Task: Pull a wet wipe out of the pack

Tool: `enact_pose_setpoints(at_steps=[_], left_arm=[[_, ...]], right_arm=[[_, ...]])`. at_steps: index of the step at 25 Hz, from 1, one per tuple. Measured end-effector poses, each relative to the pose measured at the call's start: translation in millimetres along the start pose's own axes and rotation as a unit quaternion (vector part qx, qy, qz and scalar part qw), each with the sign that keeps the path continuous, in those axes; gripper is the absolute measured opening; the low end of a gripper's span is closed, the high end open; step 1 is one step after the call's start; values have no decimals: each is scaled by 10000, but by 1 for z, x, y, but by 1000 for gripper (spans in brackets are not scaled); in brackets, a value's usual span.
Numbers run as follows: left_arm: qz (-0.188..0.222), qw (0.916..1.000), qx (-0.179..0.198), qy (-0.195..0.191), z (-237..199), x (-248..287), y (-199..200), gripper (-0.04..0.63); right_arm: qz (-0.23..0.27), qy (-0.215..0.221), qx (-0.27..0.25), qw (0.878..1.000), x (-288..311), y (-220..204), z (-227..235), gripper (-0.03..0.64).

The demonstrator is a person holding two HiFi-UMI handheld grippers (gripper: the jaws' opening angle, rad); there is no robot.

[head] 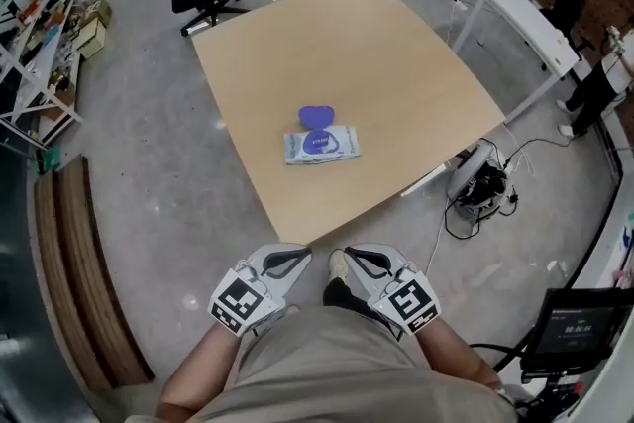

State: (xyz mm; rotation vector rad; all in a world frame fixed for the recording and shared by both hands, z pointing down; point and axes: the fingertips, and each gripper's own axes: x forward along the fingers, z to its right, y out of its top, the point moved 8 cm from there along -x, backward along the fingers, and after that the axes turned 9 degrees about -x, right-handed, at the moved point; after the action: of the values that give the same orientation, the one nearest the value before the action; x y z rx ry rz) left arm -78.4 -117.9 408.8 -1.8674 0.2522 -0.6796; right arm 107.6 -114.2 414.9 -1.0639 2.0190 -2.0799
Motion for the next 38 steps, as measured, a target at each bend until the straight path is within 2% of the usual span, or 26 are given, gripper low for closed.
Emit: enact_pose_setpoints(at_steps=[7, 14, 19, 27, 38], left_arm=[[-97, 9993, -103, 352, -43, 75, 29, 6], [-295, 9972, -246, 648, -87, 110, 35, 6], [-527, 9954, -382, 709, -128, 127, 26, 6], [-868, 9915, -572, 780, -196, 136, 8, 6], [-1338, 9868, -649, 648, -276, 161, -35, 6]], right_arm=[[-34, 340, -150, 9993, 17, -23, 94, 3], [-103, 488, -192, 9986, 45, -37, 151, 3], [-272, 500, -85, 9983, 79, -43, 173, 3], [-640, 441, -159, 9968, 133, -38, 184, 6], [-1394, 141, 169, 9900, 215, -77, 218, 14]])
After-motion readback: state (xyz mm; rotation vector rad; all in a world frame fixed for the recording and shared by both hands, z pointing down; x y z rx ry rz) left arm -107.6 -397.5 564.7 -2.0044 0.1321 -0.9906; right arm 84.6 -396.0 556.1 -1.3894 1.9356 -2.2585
